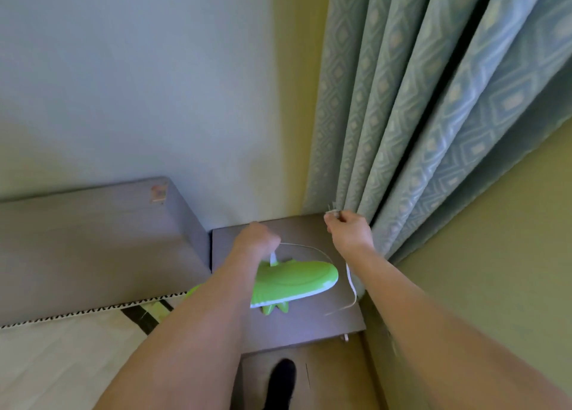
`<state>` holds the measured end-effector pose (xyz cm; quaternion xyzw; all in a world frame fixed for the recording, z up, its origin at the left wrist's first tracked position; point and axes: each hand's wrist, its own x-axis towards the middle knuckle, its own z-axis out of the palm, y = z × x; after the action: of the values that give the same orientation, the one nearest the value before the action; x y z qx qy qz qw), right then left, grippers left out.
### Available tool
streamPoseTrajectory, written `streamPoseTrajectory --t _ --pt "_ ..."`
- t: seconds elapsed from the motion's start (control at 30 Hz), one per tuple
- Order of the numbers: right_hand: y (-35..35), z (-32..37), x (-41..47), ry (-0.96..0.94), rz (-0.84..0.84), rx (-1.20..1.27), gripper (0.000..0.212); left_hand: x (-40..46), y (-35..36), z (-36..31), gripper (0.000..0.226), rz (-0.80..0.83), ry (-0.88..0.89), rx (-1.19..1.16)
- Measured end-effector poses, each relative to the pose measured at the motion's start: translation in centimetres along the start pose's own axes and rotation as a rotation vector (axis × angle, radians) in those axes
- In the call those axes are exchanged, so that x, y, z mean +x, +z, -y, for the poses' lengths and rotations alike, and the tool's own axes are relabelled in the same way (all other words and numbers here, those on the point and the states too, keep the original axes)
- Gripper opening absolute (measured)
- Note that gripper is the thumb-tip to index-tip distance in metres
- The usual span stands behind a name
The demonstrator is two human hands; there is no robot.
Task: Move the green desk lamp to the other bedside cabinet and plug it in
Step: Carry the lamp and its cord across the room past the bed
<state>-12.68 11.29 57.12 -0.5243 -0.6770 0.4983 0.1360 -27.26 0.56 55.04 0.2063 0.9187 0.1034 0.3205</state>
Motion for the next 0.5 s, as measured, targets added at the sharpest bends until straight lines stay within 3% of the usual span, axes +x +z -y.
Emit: streamPoseTrajectory --t 0.17,0.37,0.5 --pt "3.9 -1.4 3.0 0.109 0.085 -0.225 0.036 5.1 2.8 0.2 0.038 0.209 0.006 0.127" --pt "4.9 -4.6 3.3 0.237 0.145 -0.279 0.026 7.0 5.1 1.2 0.046 0.281 0.004 0.245" --pt "3.2 -6.3 2.2 0.334 0.150 -0.257 0.025 6.6 5.7 0.8 0.046 0.301 0.123 0.403"
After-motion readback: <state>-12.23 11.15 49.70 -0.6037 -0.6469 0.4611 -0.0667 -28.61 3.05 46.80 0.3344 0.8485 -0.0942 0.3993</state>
